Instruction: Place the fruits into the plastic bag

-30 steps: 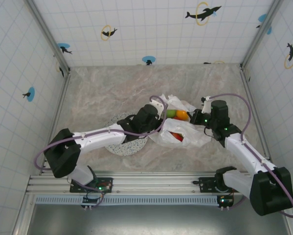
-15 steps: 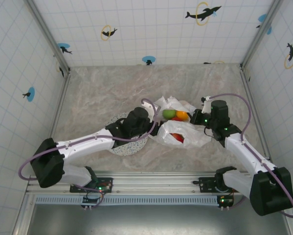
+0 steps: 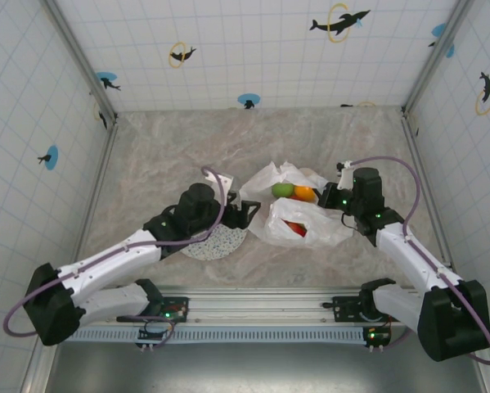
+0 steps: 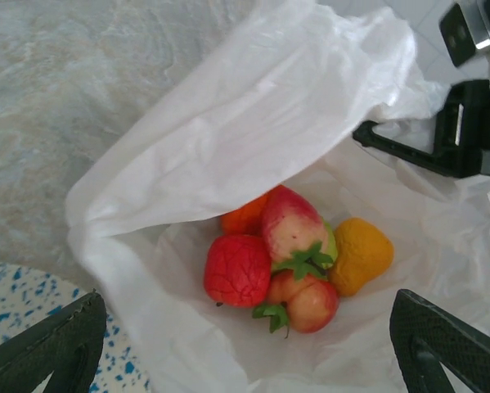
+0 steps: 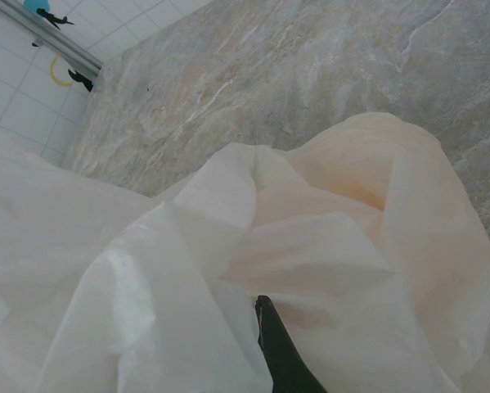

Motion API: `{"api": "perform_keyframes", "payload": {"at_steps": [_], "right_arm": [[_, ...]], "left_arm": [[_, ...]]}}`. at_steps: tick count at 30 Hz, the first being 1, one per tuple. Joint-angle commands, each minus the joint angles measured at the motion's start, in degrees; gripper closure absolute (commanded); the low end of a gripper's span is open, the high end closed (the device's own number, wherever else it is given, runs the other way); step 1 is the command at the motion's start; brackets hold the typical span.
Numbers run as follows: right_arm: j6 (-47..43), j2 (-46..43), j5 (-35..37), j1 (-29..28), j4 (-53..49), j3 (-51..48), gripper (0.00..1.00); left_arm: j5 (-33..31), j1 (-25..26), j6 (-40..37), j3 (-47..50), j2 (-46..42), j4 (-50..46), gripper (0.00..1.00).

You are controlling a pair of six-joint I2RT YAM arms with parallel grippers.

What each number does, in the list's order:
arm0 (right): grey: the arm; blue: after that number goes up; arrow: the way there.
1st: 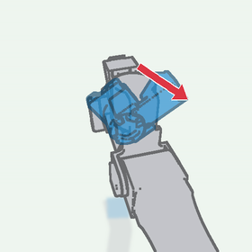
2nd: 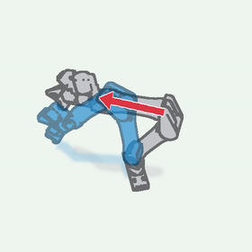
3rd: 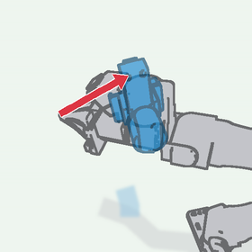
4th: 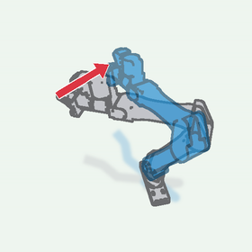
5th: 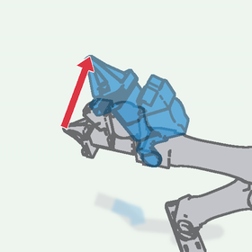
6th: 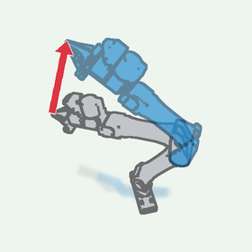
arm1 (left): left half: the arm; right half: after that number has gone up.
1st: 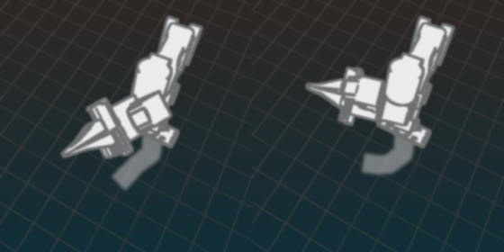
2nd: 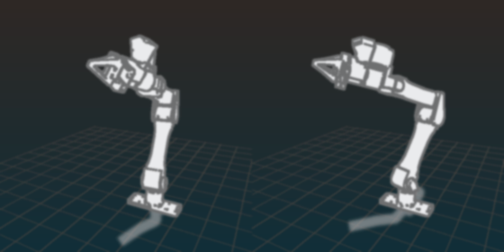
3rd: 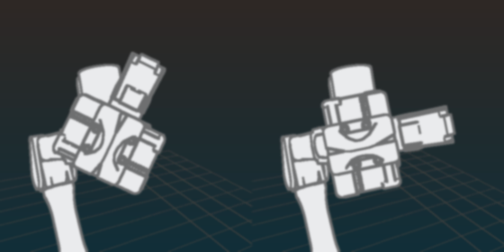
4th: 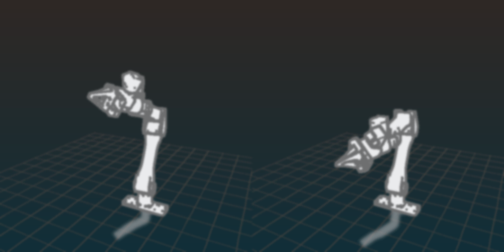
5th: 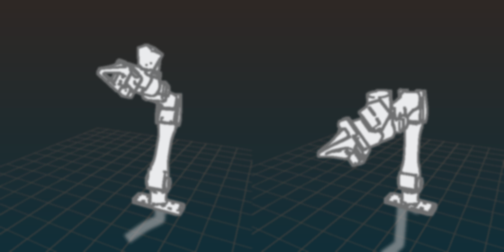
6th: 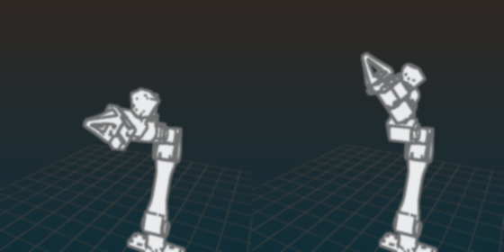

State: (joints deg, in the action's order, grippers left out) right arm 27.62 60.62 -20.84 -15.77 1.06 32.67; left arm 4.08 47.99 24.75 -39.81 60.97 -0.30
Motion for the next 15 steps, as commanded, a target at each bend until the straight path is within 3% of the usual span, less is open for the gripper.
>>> {"api": "perform_keyframes", "payload": {"at_steps": [1, 7, 10, 15], "right_arm": [[-0.03, -0.6, 0.45, -0.2, 0.95, 2.09, 1.0], [0.56, -0.01, 0.01, -0.52, 1.75, 2.05, 1.0], [0.36, -0.32, 0.35, -0.61, 1.32, 2.3, 1.0], [-0.05, -0.89, 0.88, -0.6, 0.61, 2.15, 1.0]], "left_arm": [[1.68, -3.09, 8.59, 2.81, -1.49, -2.69, 0.1], [8.26, -3.29, 14.44, 5.29, 4.04, 0.25, 0.15], [12.19, -3.08, 16.22, 6.55, 7.15, 4.42, 0.23], [13.06, -1.54, 16.73, 6.43, 10.78, 7.94, 0.43]]}}
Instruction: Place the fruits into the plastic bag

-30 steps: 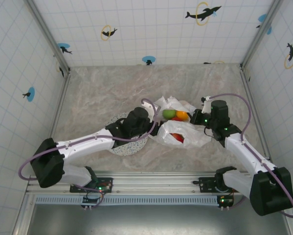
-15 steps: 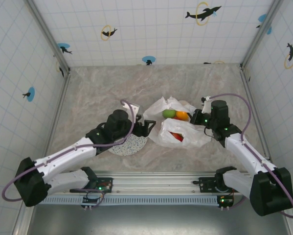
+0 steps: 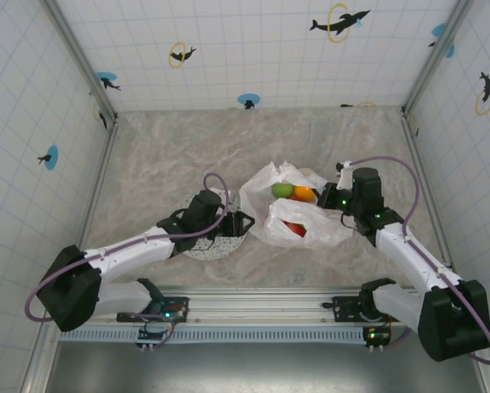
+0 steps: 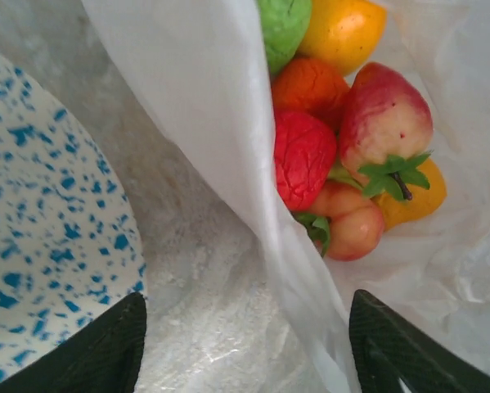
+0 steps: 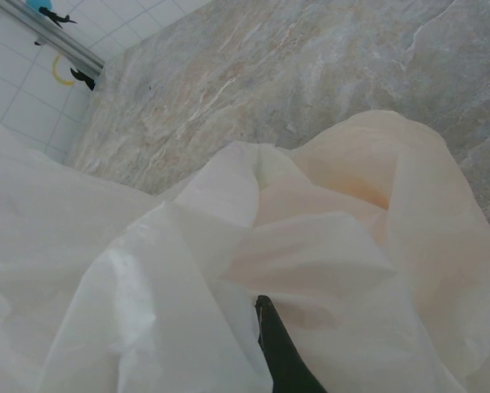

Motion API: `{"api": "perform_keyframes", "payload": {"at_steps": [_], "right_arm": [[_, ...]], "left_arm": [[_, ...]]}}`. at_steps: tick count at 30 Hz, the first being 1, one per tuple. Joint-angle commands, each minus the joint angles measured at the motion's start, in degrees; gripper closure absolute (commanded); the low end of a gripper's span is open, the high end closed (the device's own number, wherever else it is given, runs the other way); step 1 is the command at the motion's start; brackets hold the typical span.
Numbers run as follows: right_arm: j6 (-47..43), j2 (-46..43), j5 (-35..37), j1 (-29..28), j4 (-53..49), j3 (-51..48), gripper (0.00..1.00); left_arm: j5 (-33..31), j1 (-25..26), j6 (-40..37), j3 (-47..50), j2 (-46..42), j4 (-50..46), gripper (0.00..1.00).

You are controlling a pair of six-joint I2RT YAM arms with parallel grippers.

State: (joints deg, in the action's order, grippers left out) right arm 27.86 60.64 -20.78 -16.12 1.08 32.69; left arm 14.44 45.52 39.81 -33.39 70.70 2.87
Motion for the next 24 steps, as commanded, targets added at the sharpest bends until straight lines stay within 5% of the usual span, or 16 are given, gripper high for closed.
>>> {"api": "perform_keyframes", "payload": {"at_steps": [1, 15, 24], "right_arm": [[-0.34, -0.82, 0.91, -0.24, 0.59, 2.12, 1.0], [-0.67, -0.62, 0.82, -0.15, -0.15, 3.7, 1.0], [-0.06, -4.01, 4.71, -0.18, -0.87, 6.69, 1.0]], "left_arm": [[2.7, 1.19, 1.67, -0.23, 1.56, 5.18, 0.47], [2.81, 1.25, -0.48, -3.88, 4.23, 7.41, 1.0], [8.23, -2.2, -3.53, -16.12, 3.94, 3.31, 1.0]]}}
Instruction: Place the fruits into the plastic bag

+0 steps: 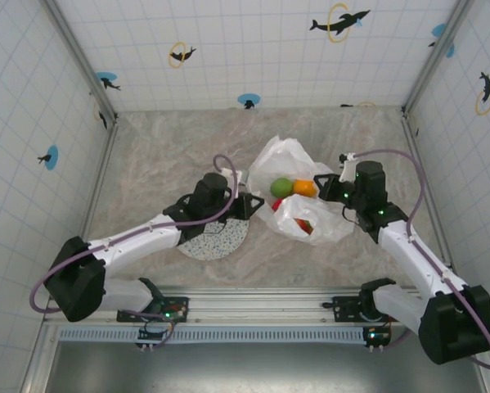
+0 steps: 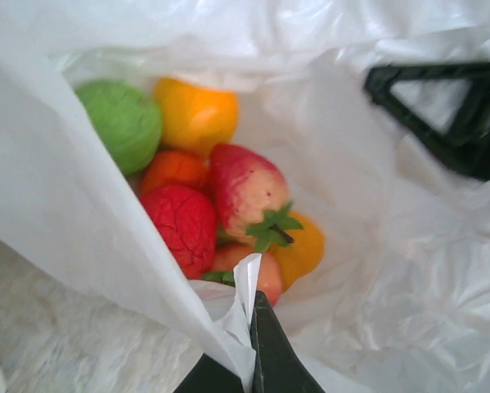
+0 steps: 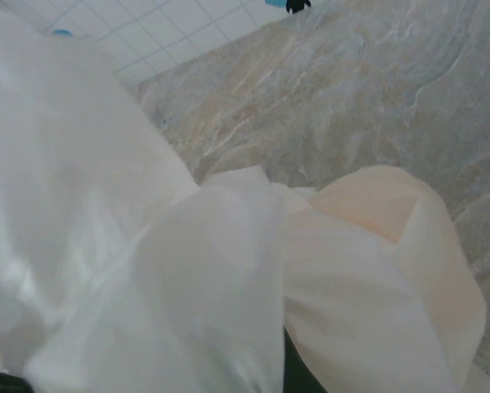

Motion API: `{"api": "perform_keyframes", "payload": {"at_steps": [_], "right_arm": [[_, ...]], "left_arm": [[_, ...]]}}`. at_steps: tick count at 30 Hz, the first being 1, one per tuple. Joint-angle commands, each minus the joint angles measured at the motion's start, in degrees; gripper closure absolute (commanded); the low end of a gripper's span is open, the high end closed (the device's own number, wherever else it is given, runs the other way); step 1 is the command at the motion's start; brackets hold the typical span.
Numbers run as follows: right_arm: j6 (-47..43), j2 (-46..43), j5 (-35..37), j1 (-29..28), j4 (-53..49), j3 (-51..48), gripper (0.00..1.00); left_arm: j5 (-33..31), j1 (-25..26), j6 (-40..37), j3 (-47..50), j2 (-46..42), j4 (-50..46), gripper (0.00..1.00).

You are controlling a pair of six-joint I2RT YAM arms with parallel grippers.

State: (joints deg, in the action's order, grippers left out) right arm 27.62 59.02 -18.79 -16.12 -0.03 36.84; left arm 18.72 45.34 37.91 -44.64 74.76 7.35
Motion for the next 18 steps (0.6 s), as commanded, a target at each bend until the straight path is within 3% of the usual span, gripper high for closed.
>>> {"api": "perform_keyframes", "payload": {"at_steps": [1, 7, 13, 18], "right_arm": [[0.61, -3.31, 3.67, -0.19, 0.65, 2.32, 1.0], [5.54, -7.55, 7.96, -0.31, 6.44, -1.88, 1.0], [10.64, -8.14, 8.77, -0.6, 12.02, -8.17, 1.0], [13.31, -7.13, 8.42, -0.96, 15.14, -11.37, 1.0]], "left_arm": [[4.58, -2.8, -2.05, -6.7, -0.22, -1.98, 1.0], [4.66, -5.47, -3.36, -12.99, 0.12, -2.78, 1.0], [6.97, -7.37, -2.02, -13.2, 3.02, -1.98, 1.0], [3.43, -8.08, -4.13, -12.63, 5.06, -3.4, 1.0]]}}
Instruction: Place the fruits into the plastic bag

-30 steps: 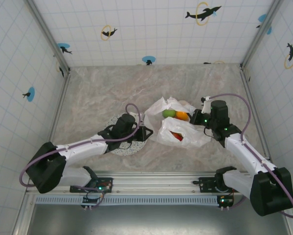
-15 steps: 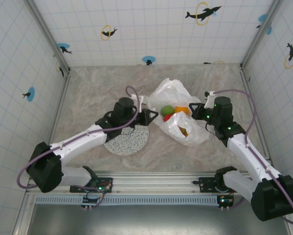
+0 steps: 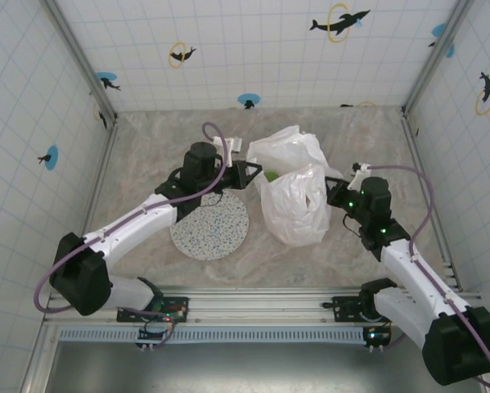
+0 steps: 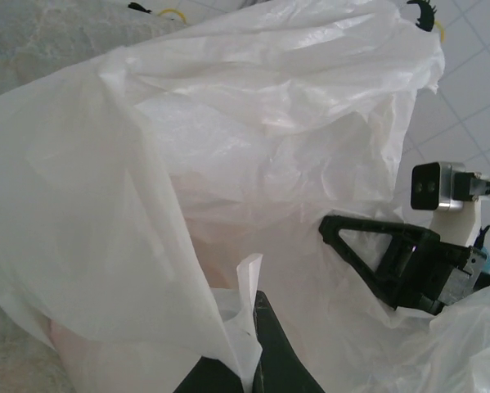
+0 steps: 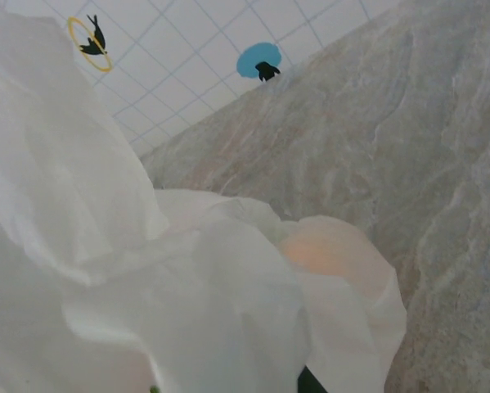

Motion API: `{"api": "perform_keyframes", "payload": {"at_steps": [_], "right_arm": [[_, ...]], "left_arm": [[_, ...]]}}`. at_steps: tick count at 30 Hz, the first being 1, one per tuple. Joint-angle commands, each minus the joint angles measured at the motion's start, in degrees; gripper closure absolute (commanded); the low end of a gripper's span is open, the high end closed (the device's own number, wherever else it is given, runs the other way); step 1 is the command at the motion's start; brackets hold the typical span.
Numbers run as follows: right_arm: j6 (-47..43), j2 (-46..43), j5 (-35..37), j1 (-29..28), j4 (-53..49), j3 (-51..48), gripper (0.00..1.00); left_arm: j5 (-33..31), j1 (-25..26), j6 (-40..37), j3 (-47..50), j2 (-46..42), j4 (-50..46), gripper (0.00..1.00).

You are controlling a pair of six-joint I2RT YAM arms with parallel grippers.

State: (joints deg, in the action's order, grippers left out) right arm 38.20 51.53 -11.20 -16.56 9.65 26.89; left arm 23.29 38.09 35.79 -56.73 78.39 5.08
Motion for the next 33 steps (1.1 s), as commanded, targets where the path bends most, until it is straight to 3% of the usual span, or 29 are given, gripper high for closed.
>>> {"api": "perform_keyframes", "payload": {"at_steps": [1, 5, 11, 19, 26, 30, 33], "right_arm": [[2.72, 0.42, 0.83, -0.54, 5.21, -1.3, 1.0], [1.56, -0.17, 1.62, -0.49, 3.09, 1.58, 1.0], [2.49, -2.38, 1.02, -0.69, 1.61, 6.68, 1.0], [7.99, -3.25, 2.57, -2.87, 6.97, -0.11, 1.0], [5.88, 1.39, 2.51, -2.7, 5.81, -0.35, 1.0], [3.6, 1.72, 2.32, -1.99, 2.83, 2.68, 1.0], [1.32, 0.71, 3.0, -1.56, -0.06, 5.28, 0.89]], "left_arm": [[-1.12, -1.31, -2.09, -0.84, 2.49, -2.18, 1.0], [0.29, -3.75, -1.82, -2.02, 4.16, -4.16, 1.0], [0.99, -6.26, -0.35, -3.48, -0.58, -3.13, 1.0], [2.73, -9.01, 0.7, -1.86, -0.3, -3.72, 1.0], [1.98, -9.05, -0.67, -0.38, 3.24, -4.64, 1.0], [3.05, -9.03, -0.72, -0.44, 3.17, -4.13, 0.81], [2.24, -9.02, -1.44, -0.59, 1.44, -3.85, 0.61]]}}
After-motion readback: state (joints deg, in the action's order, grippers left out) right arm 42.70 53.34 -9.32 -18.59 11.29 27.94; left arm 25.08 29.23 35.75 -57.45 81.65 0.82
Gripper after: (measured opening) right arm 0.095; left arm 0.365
